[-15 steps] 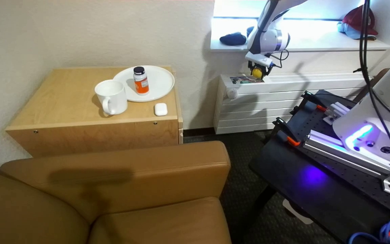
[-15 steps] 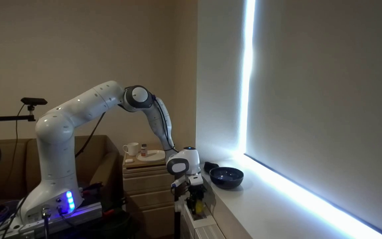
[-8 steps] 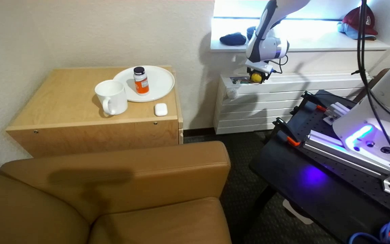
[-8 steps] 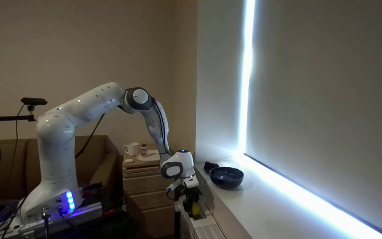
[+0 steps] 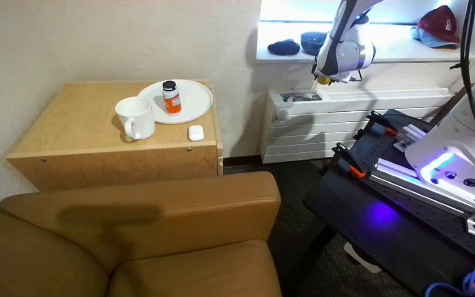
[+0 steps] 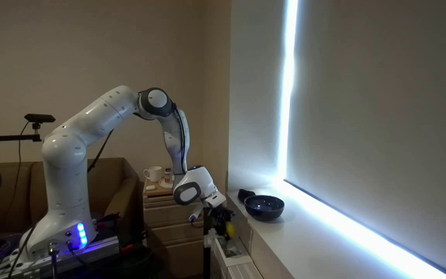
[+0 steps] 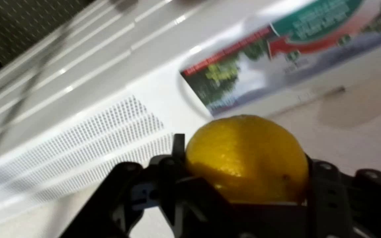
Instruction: Take the yellow object and place it in the black bowl on the window sill
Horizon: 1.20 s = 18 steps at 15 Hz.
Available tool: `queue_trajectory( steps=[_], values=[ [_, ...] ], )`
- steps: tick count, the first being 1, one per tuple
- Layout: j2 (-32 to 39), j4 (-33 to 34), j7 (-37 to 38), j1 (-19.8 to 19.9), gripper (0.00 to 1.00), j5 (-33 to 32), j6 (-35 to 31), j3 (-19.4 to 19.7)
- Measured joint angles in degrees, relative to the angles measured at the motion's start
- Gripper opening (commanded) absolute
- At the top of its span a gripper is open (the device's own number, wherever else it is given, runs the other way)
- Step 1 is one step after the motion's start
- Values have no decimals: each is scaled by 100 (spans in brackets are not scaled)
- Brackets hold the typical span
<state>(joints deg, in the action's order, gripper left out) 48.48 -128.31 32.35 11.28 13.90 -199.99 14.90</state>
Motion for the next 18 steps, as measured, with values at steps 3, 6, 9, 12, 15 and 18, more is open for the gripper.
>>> queue_trajectory(
  steps=[3,6,9,12,15,18],
  values=[
    [-975,-31,-240,28,70,45,95,140],
    [-1848,-204,-422,252,70,155,193,1],
    [-2010,-344,-449,313,70,155,191,-39],
    [-1967,-367,-459,313,45,210,192,-73],
    [-1962,-184,-467,109,45,899,188,60],
    [-1774,194,-372,-499,45,1677,261,705]
  ],
)
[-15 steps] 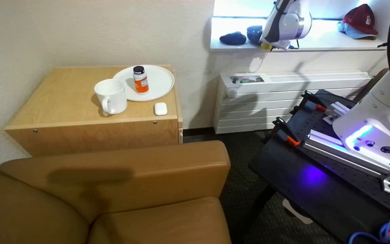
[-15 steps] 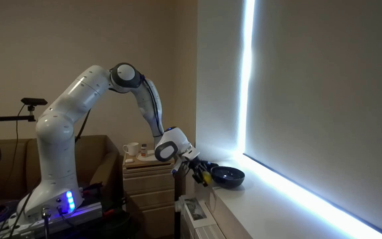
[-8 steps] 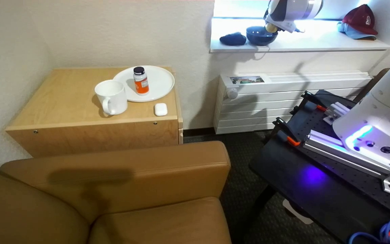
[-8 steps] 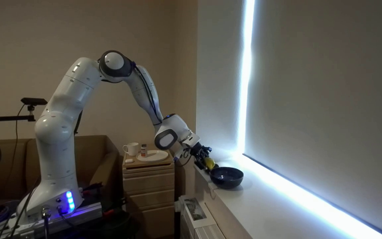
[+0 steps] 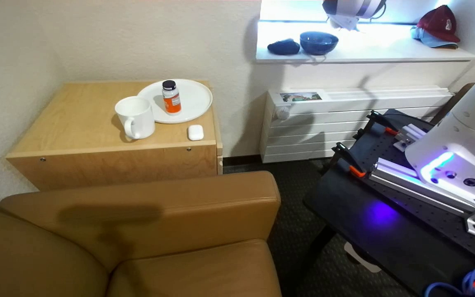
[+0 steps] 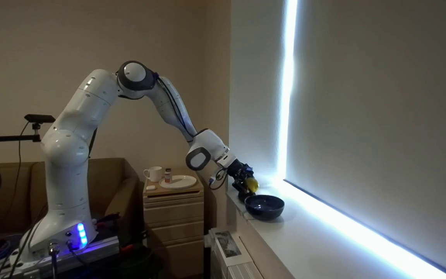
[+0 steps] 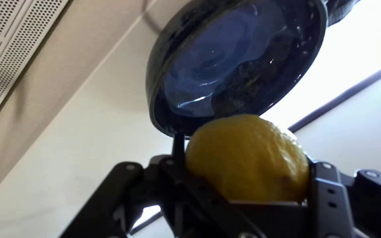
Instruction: Take the yellow object and place it in the black bowl on the window sill
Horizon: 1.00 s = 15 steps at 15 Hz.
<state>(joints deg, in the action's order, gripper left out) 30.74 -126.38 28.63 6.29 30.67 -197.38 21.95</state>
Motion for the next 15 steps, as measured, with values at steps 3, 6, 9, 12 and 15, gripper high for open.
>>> queue_trajectory(
  steps=[3,6,9,12,15],
  values=[
    [587,591,53,-478,70,383,760,616],
    [780,715,107,-530,45,387,803,663],
    [748,724,61,-450,45,357,807,538],
    [714,1013,38,-27,45,230,1155,38],
    [756,1622,48,425,45,211,1948,-273]
  ],
)
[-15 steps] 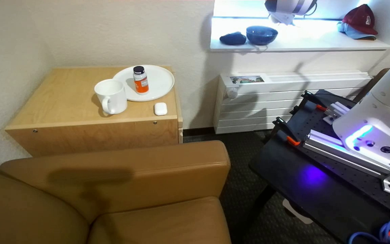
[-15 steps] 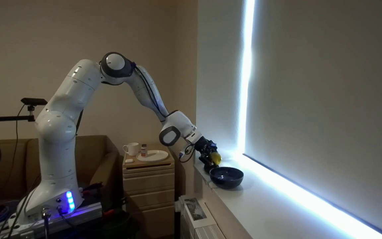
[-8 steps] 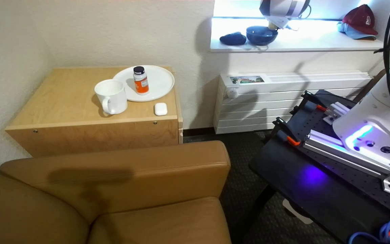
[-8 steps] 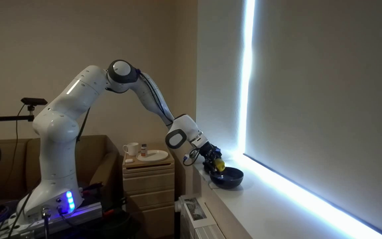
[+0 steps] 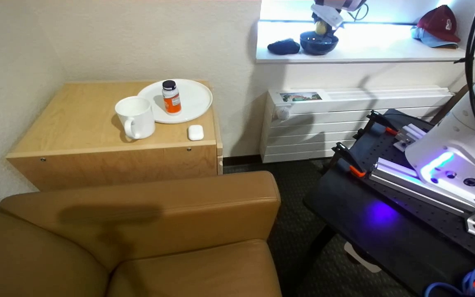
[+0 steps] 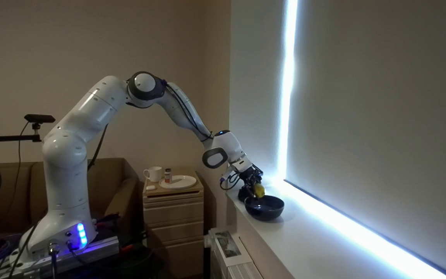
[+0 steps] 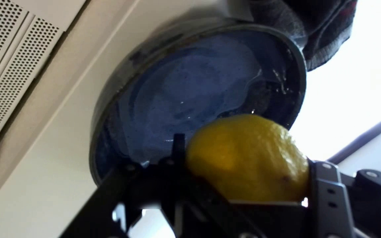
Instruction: Take the yellow object and place it in the black bowl on the window sill
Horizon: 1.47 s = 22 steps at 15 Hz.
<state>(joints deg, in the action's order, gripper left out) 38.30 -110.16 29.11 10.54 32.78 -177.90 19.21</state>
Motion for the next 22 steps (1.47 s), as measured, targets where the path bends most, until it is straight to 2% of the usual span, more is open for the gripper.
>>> queue_trajectory(
  steps=[4,7,17,18,19,22],
  values=[
    [281,811,193,345,45,-198,1237,-20],
    [644,1379,578,463,45,-532,2063,-8],
    [1566,2760,1902,487,45,-1371,3475,77],
    [1633,2906,2078,487,50,-1465,3640,101],
    [1694,3026,2229,487,92,-1552,3773,117],
    [1847,3362,2666,491,100,-1799,4176,149]
  ],
)
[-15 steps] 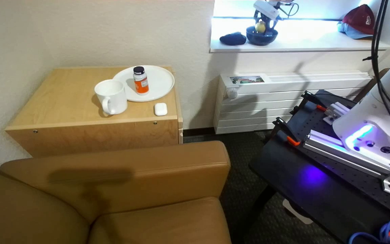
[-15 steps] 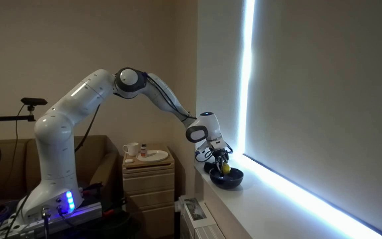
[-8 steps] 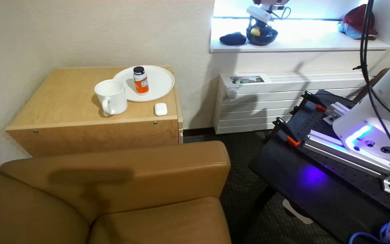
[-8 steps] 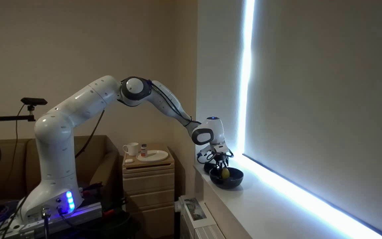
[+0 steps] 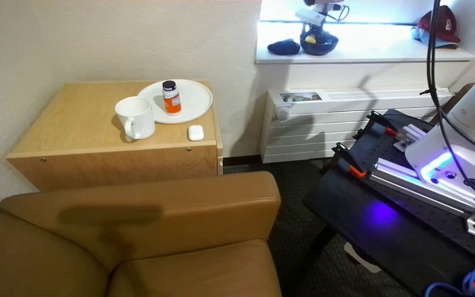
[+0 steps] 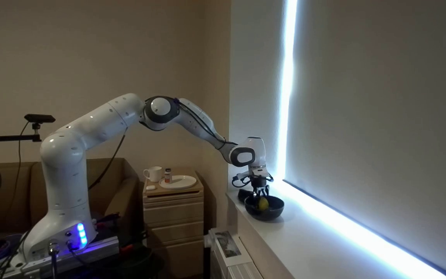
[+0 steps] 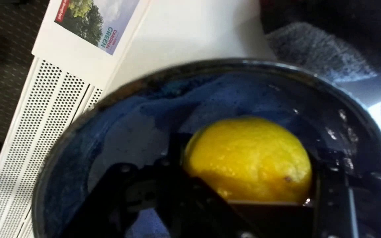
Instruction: Take the yellow object and place it in the black bowl on the window sill
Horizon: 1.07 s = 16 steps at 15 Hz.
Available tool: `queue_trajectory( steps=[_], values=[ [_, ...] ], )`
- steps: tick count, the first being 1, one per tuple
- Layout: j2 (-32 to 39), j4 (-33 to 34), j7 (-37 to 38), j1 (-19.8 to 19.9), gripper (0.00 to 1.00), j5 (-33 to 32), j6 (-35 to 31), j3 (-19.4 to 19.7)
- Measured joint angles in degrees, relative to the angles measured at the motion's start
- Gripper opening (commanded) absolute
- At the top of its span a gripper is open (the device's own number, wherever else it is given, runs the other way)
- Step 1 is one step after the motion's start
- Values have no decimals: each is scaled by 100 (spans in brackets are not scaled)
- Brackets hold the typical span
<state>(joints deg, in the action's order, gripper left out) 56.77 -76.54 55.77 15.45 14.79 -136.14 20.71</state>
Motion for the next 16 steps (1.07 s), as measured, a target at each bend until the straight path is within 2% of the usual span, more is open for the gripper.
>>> queue_trajectory(
  steps=[5,10,13,16],
  values=[
    [84,214,399,14,100,-237,130,132],
    [-138,122,365,16,100,-234,-182,433],
    [-604,-332,-212,55,100,-152,-770,432],
    [-1216,-1124,-1094,92,100,18,-1652,190]
  ],
)
